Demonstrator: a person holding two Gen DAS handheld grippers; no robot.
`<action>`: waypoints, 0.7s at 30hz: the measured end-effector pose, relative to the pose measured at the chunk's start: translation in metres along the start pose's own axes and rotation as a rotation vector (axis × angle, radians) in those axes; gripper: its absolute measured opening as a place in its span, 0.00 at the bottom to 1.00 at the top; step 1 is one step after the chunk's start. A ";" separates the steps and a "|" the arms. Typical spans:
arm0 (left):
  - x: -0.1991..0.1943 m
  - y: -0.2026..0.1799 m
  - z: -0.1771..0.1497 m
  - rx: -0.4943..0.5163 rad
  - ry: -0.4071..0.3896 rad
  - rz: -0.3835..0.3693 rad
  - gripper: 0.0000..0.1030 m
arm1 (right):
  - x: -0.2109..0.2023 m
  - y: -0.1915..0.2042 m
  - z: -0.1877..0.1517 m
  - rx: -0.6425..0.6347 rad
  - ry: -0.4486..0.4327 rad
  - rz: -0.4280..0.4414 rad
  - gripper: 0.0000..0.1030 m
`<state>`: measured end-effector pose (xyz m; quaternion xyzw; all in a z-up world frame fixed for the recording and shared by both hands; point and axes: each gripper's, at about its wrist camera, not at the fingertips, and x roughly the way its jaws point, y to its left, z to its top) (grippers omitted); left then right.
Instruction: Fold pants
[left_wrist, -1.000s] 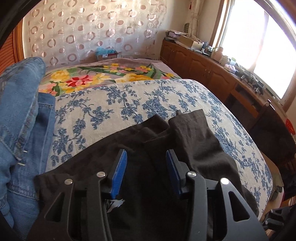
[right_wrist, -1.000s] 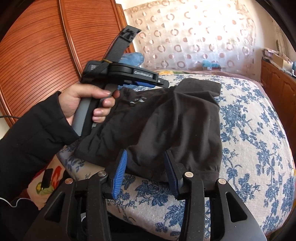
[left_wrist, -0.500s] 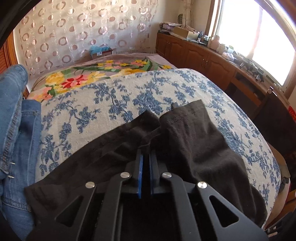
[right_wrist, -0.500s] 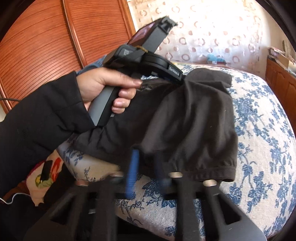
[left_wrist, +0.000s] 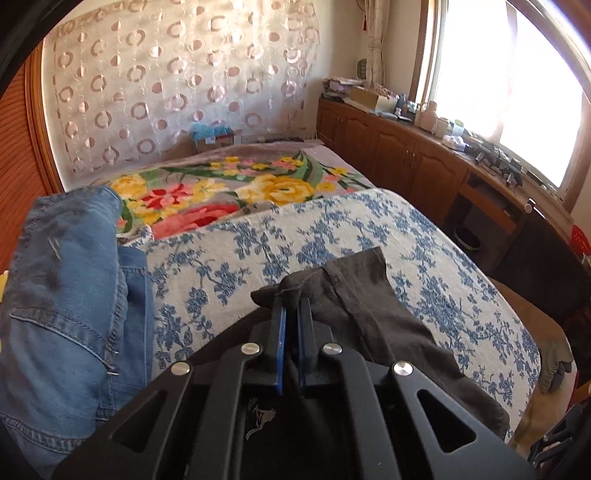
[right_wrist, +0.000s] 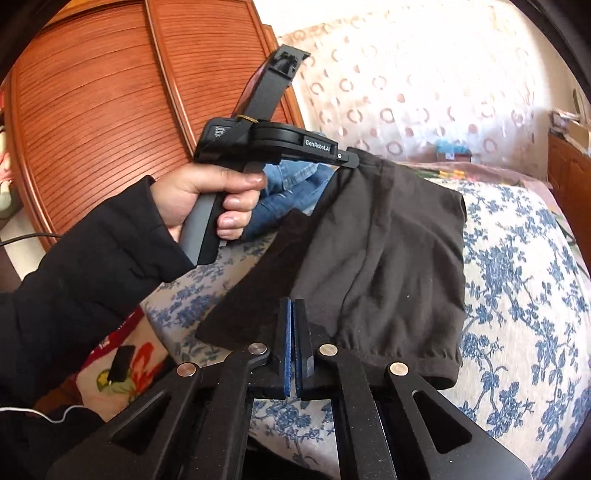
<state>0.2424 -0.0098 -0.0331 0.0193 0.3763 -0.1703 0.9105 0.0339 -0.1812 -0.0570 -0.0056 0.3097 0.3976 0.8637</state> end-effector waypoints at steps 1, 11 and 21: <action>0.005 0.000 -0.002 -0.003 0.013 0.003 0.02 | 0.001 0.000 -0.002 -0.002 0.008 -0.010 0.00; 0.028 -0.010 -0.019 -0.022 0.075 -0.029 0.33 | -0.011 -0.016 -0.011 0.041 0.015 -0.058 0.00; 0.034 -0.022 -0.004 0.047 0.091 -0.002 0.06 | -0.019 -0.024 -0.013 0.060 0.001 -0.069 0.00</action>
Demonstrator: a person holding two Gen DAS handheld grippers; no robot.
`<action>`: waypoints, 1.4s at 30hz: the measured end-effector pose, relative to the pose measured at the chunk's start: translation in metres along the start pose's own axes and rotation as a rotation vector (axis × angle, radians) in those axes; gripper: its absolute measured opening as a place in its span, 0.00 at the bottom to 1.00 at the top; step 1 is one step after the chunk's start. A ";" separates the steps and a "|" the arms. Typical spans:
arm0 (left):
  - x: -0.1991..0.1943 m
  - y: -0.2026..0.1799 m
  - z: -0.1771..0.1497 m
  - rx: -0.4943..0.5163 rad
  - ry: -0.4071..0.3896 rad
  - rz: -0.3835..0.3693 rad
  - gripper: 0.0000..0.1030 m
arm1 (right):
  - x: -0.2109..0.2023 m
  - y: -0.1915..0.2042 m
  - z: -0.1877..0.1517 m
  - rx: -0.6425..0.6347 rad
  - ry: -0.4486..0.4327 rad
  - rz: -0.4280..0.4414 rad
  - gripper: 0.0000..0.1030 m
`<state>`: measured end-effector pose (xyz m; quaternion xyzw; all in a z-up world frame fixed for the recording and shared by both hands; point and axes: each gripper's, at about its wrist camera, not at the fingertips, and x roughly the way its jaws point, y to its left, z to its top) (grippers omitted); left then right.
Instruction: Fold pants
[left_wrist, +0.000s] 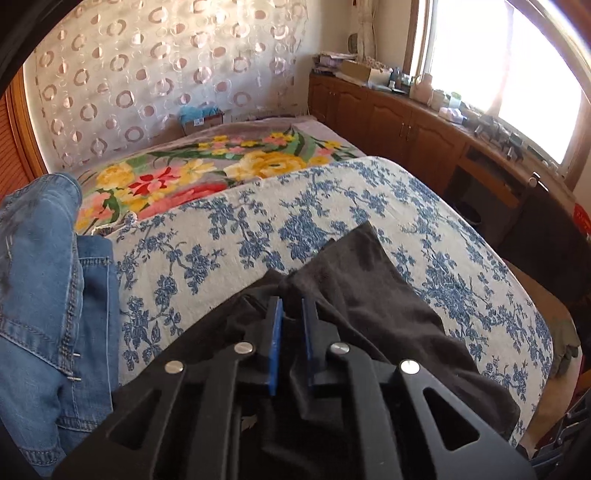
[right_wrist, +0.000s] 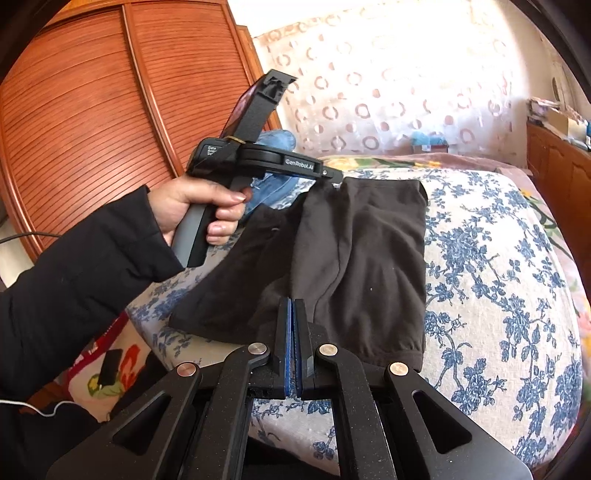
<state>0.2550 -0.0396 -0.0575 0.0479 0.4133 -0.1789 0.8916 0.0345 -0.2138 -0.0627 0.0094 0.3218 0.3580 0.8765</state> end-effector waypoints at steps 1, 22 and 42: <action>0.000 -0.001 0.000 0.003 0.001 0.009 0.06 | -0.001 -0.001 -0.001 0.001 -0.001 -0.001 0.00; -0.056 -0.032 0.041 0.069 -0.121 0.022 0.00 | -0.026 -0.006 0.017 0.009 -0.078 -0.008 0.00; -0.120 0.072 -0.004 -0.064 -0.172 0.201 0.00 | 0.015 0.070 0.049 -0.126 -0.049 0.173 0.00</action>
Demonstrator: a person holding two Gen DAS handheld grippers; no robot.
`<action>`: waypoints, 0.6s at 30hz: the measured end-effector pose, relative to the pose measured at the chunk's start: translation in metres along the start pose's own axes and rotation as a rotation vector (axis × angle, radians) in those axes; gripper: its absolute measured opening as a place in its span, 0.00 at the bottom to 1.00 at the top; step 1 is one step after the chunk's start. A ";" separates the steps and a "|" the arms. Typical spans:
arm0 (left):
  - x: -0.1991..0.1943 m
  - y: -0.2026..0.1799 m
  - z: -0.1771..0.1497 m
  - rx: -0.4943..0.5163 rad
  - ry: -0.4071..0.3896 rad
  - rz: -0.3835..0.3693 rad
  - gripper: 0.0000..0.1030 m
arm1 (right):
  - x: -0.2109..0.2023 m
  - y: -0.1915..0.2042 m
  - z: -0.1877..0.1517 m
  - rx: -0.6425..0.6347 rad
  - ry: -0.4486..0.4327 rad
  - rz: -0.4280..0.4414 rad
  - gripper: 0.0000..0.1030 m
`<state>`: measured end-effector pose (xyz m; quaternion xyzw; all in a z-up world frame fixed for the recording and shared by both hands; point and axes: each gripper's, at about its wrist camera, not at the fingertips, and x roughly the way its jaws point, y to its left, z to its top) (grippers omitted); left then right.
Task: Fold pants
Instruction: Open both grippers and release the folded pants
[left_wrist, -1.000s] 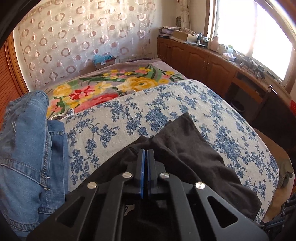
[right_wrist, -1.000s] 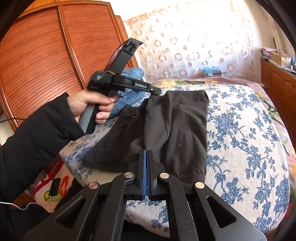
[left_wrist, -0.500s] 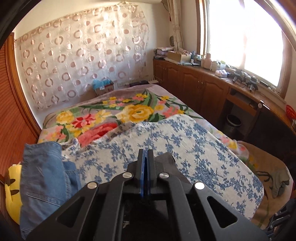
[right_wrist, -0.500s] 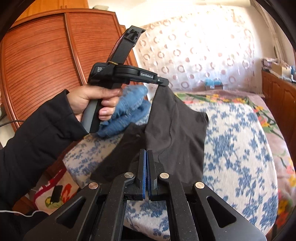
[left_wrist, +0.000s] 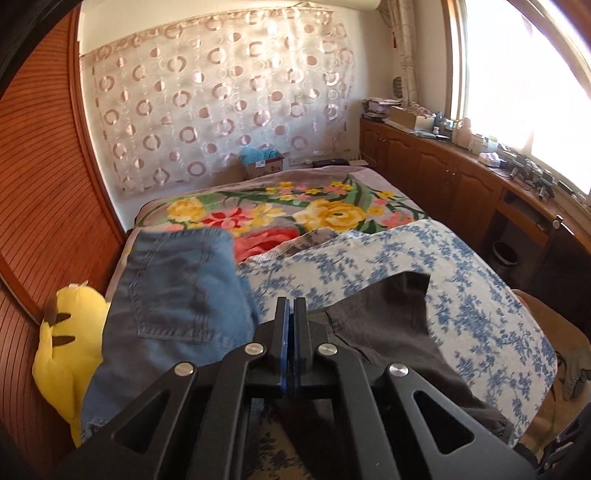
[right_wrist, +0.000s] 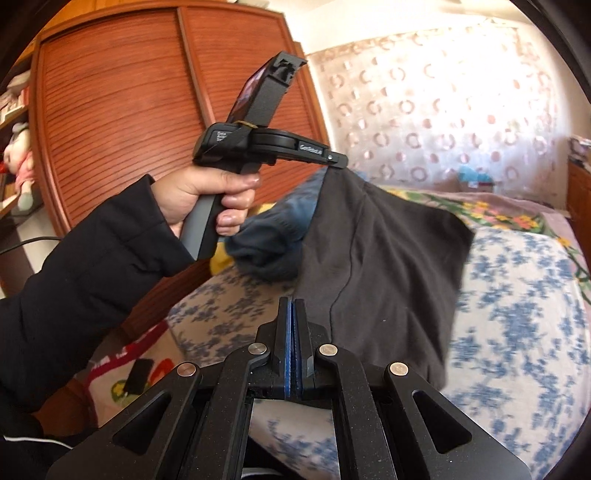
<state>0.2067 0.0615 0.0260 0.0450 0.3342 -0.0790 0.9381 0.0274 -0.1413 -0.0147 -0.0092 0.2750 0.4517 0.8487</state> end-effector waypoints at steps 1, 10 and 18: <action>0.003 0.003 -0.004 -0.006 0.006 0.002 0.00 | 0.008 0.004 -0.001 -0.005 0.015 0.012 0.00; 0.026 0.003 -0.045 -0.027 0.061 -0.039 0.03 | 0.044 0.002 -0.014 0.021 0.107 0.026 0.05; 0.013 -0.019 -0.076 0.011 0.053 -0.077 0.41 | 0.022 -0.032 -0.018 0.056 0.088 -0.087 0.16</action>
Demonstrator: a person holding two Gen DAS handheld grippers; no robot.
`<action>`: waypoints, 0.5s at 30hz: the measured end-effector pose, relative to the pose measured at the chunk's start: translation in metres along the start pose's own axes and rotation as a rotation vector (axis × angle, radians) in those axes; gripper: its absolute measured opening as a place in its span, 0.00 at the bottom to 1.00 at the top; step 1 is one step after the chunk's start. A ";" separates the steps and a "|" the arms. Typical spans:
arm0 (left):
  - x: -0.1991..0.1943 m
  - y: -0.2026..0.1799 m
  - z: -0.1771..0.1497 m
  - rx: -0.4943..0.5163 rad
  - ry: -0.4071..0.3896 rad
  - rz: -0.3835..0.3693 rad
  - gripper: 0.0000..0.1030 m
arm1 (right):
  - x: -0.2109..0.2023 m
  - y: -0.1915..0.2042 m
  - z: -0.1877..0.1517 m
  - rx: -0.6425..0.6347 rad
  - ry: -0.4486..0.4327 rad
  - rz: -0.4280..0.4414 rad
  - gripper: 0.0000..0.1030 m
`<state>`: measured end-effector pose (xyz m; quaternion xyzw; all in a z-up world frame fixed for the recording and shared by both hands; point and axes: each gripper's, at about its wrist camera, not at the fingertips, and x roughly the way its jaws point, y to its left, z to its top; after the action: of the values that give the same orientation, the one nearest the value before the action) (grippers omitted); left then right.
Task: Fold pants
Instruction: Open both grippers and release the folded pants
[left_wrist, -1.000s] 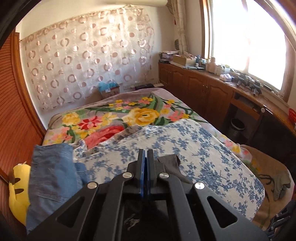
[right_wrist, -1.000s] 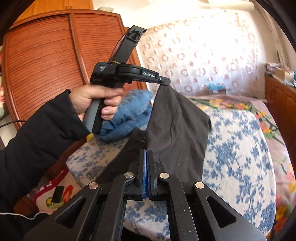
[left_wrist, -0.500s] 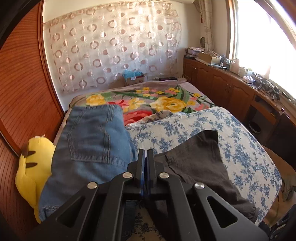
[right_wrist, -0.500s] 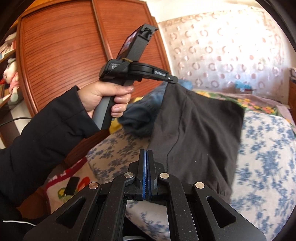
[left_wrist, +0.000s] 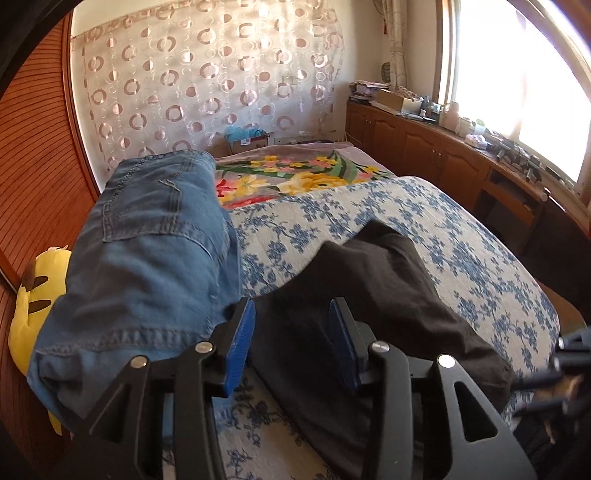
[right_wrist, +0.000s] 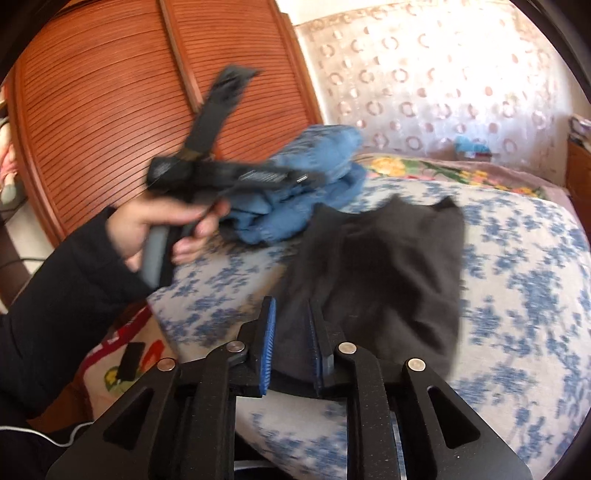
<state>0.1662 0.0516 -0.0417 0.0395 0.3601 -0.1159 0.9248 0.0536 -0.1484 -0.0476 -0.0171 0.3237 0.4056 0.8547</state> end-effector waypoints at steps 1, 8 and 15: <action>-0.001 -0.004 -0.004 0.006 0.002 -0.003 0.41 | -0.002 -0.010 -0.002 0.008 0.001 -0.031 0.16; -0.011 -0.028 -0.044 -0.004 0.006 -0.031 0.41 | -0.010 -0.048 -0.024 0.042 0.026 -0.170 0.22; -0.028 -0.042 -0.077 -0.033 0.017 -0.048 0.41 | -0.020 -0.053 -0.041 0.059 0.044 -0.188 0.34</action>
<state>0.0853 0.0278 -0.0794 0.0167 0.3706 -0.1319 0.9192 0.0597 -0.2094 -0.0811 -0.0312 0.3511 0.3134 0.8818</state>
